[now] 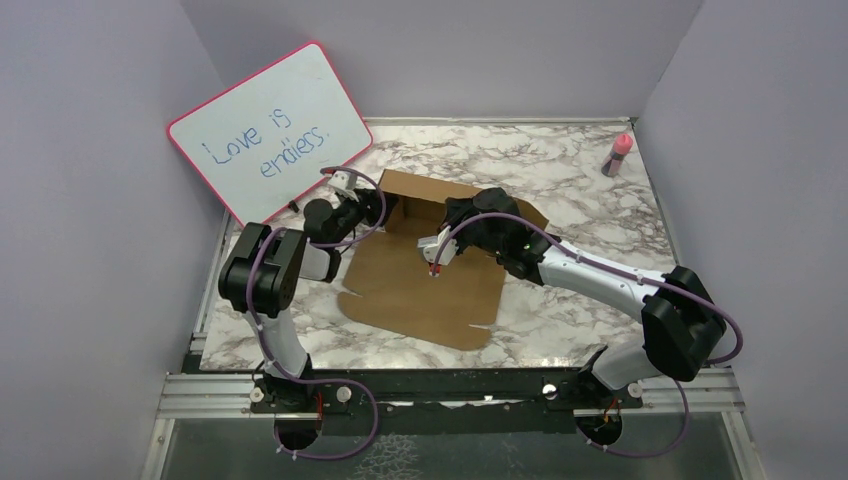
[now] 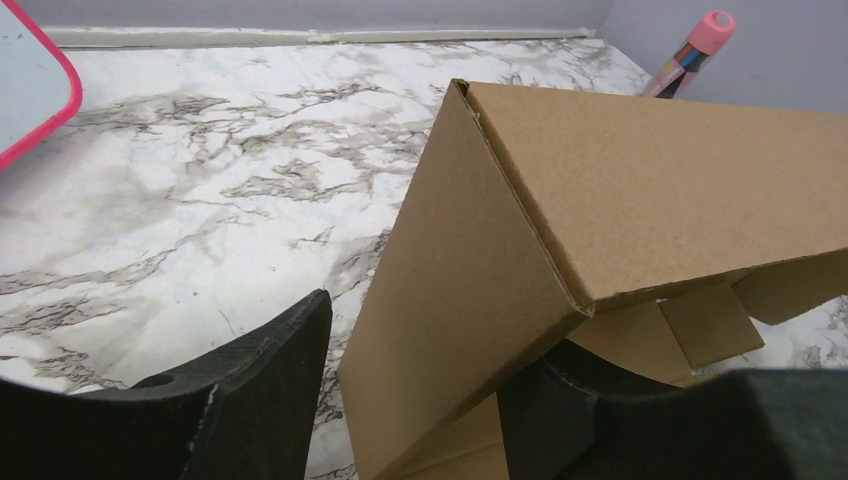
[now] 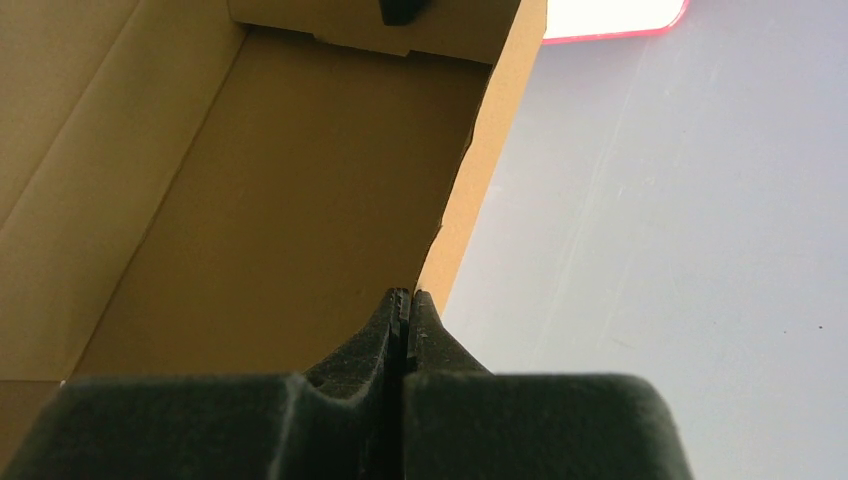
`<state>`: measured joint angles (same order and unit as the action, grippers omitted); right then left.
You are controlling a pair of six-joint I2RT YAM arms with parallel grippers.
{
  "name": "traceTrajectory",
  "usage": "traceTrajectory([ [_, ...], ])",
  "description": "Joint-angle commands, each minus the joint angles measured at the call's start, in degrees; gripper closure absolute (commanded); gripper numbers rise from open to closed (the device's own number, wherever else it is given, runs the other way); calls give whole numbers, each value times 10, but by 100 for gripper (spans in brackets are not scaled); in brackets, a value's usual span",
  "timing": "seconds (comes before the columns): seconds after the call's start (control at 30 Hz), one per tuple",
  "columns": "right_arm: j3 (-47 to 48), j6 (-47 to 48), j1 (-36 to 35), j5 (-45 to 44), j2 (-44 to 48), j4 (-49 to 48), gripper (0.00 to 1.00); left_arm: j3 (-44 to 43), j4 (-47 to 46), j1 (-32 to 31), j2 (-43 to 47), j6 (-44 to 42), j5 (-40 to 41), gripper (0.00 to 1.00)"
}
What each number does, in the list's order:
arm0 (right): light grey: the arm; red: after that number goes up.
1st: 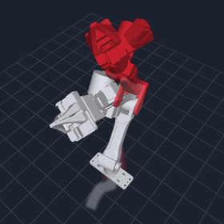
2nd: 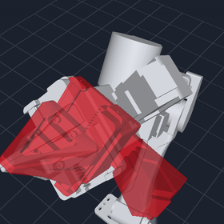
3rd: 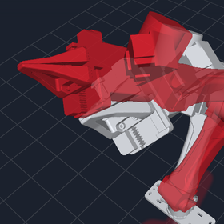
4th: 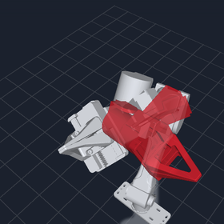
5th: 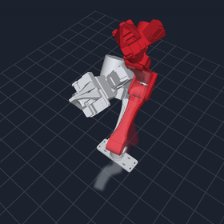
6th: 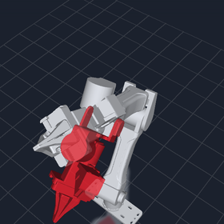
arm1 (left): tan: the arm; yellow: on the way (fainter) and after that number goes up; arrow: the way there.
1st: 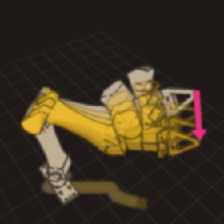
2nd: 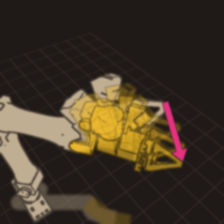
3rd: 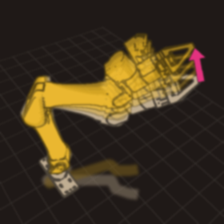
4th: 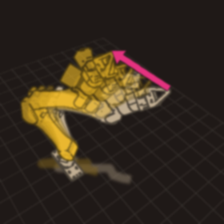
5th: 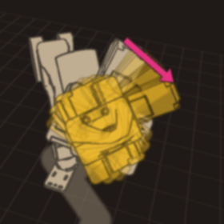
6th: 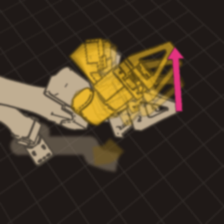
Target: Fold the paper box
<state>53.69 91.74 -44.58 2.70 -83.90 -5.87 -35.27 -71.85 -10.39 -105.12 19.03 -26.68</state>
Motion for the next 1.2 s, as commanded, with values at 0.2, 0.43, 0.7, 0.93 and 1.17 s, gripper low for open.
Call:
traceTrajectory([
  [0.2, 6, -13, -9, 43, -8, 48, 98, 16, -12, -37, -3, -22, 209, 47],
  [0.43, 4, -13, -9, 38, -8, 43, 98, 18, 16, -58, 5, -14, 340, 53],
  [0.7, -2, -18, -9, 39, -3, 35, 98, 18, 49, -80, 6, 5, 443, 66],
  [0.93, -5, -22, -9, 37, -2, 33, 98, 8, 106, -105, 21, 7, 556, 72],
  [1.17, -7, -27, -9, 39, 1, 29, 98, -7, 155, -118, 31, 3, 617, 71],
])
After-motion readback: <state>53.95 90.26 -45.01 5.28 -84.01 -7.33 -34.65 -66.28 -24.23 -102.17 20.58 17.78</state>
